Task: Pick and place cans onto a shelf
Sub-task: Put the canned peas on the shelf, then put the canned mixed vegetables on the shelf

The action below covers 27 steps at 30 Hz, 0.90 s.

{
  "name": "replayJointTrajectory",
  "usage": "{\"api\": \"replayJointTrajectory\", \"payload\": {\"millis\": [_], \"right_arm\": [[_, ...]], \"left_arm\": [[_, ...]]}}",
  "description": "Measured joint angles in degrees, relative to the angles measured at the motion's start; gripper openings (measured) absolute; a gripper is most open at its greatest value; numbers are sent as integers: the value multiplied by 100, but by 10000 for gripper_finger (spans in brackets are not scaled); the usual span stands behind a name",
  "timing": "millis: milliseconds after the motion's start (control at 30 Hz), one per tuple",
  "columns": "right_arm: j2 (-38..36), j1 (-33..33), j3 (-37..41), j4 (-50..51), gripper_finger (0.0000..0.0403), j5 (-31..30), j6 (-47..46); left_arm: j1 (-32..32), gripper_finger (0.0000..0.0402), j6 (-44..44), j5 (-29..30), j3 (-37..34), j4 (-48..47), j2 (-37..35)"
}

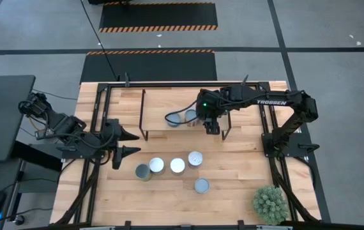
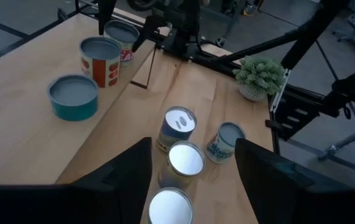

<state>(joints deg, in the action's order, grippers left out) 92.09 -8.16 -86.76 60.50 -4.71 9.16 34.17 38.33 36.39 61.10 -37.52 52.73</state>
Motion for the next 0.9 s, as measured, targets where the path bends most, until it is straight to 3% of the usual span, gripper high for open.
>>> {"api": "replayJointTrajectory", "payload": {"millis": [233, 533, 900], "right_arm": [[11, 4, 9, -99, 321, 4, -147], [37, -6, 31, -27, 395, 17, -346], [26, 110, -602, 261, 385, -184, -344]], "left_arm": [[0, 233, 0, -16, 0, 2, 0], [0, 233, -47, -20, 0, 2, 0], [0, 233, -66, -43, 0, -2, 0]]}}
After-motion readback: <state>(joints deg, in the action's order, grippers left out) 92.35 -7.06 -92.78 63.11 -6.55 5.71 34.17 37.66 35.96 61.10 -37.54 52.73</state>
